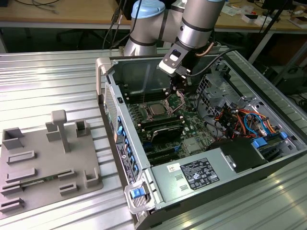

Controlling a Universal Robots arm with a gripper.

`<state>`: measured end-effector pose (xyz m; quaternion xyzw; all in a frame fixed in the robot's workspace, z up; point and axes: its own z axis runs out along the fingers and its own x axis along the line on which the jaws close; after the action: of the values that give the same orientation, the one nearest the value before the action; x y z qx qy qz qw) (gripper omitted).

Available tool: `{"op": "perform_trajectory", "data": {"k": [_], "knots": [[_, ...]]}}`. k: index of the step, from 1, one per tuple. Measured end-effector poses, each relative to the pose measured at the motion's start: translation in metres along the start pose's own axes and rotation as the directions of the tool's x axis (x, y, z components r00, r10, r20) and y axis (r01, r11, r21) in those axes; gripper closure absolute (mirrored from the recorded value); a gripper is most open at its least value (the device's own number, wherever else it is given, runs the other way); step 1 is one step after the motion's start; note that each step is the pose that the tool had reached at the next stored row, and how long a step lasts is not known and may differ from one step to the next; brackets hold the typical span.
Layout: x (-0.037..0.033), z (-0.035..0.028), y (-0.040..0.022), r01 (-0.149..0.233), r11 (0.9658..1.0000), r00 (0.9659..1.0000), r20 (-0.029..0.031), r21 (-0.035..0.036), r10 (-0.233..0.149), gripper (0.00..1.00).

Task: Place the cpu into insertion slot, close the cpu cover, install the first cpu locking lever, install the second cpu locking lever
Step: 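Close the cpu cover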

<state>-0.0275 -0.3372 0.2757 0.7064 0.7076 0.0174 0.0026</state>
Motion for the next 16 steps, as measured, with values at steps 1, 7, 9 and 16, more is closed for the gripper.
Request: {"op": "perform_trajectory", "data": {"k": [1,7,9,16], "knots": [[0.0000,0.0000,0.0009,0.000,1.0000,1.0000,0.0001,0.0000,0.000,0.89],[0.0000,0.0001,0.0051,0.000,1.0000,1.0000,0.0001,0.0000,0.000,0.89],[0.0000,0.0001,0.0052,0.000,1.0000,1.0000,0.0001,0.0000,0.000,0.89],[0.0000,-0.0011,0.0053,0.000,1.0000,1.0000,0.0002,0.0000,0.000,0.89]]}}
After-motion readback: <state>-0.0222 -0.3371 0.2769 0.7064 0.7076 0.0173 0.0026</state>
